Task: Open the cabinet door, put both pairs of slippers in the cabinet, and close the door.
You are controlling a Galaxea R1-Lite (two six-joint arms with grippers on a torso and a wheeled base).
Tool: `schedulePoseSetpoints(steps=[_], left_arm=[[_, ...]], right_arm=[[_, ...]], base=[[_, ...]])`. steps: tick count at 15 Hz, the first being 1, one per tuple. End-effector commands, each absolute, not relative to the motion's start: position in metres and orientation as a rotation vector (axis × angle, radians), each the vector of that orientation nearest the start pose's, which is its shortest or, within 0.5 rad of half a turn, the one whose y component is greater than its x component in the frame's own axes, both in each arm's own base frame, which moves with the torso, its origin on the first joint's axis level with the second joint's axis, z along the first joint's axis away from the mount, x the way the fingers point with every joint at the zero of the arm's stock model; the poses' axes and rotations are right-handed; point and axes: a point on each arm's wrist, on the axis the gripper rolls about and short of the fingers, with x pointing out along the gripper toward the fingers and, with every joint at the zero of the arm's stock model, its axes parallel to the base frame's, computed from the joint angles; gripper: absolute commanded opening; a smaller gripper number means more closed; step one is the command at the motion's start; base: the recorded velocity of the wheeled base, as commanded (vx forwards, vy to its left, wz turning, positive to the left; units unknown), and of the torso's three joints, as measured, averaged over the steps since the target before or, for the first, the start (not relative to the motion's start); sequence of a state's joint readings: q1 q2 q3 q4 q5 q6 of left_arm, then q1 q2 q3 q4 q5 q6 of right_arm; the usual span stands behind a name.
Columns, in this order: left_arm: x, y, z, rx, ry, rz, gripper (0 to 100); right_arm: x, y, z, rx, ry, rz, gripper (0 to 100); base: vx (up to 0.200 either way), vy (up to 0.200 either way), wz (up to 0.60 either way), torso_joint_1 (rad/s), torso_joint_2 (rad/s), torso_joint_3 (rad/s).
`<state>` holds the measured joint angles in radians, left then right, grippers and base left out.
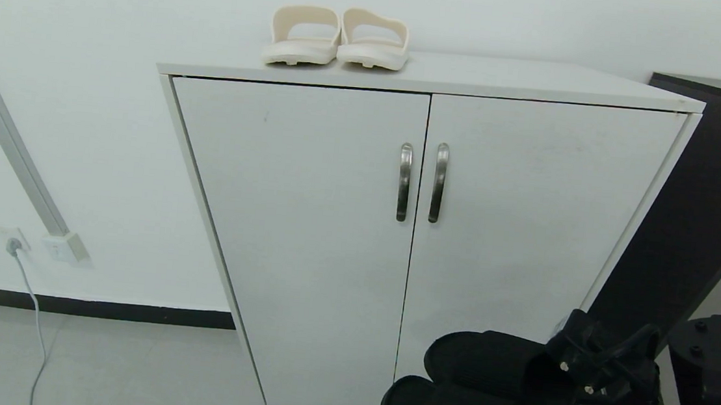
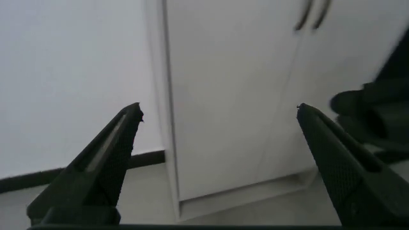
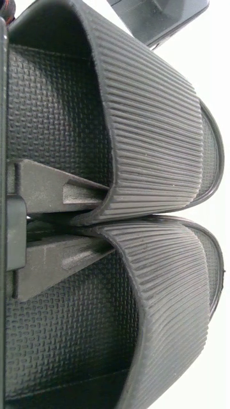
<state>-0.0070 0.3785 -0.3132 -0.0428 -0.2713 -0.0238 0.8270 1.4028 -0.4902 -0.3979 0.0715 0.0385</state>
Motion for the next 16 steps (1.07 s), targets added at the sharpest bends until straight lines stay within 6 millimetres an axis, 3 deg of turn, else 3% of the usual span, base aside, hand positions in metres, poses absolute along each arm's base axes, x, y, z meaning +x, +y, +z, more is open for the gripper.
schedulePoseSetpoints(steps=[1,2,3,8,12,13,16], left_arm=[[0.047,-0.011,0.215,-0.047,0.107,-0.463,100],[0.047,-0.011,0.215,-0.047,0.107,-0.463,100],[0.067,-0.017,0.229,-0.028,0.133,-0.634,100],[0.114,-0.056,0.260,-0.017,0.190,-0.946,100],[0.143,-0.112,0.266,-0.079,0.154,-1.109,100],[0.144,-0.118,0.267,-0.092,0.142,-1.126,100],[0.152,-0.168,0.273,-0.131,0.173,-1.252,100]], right_arm=[[0.138,0.153,0.153,-0.162,0.513,0.870,0],[0.138,0.153,0.153,-0.162,0.513,0.870,0],[0.138,0.153,0.152,-0.163,0.515,0.869,0],[0.140,0.156,0.149,-0.170,0.532,0.871,0],[0.140,0.155,0.149,-0.170,0.532,0.872,0],[0.139,0.156,0.149,-0.171,0.532,0.874,0],[0.139,0.156,0.148,-0.172,0.533,0.873,0]], base=[[0.000,0.000,0.00,0.000,0.00,0.000],[0.000,0.000,0.00,0.000,0.00,0.000],[0.000,0.000,0.00,0.000,0.00,0.000],[0.000,0.000,0.00,0.000,0.00,0.000],[0.000,0.000,0.00,0.000,0.00,0.000],[0.000,0.000,0.00,0.000,0.00,0.000],[0.000,0.000,0.00,0.000,0.00,0.000]])
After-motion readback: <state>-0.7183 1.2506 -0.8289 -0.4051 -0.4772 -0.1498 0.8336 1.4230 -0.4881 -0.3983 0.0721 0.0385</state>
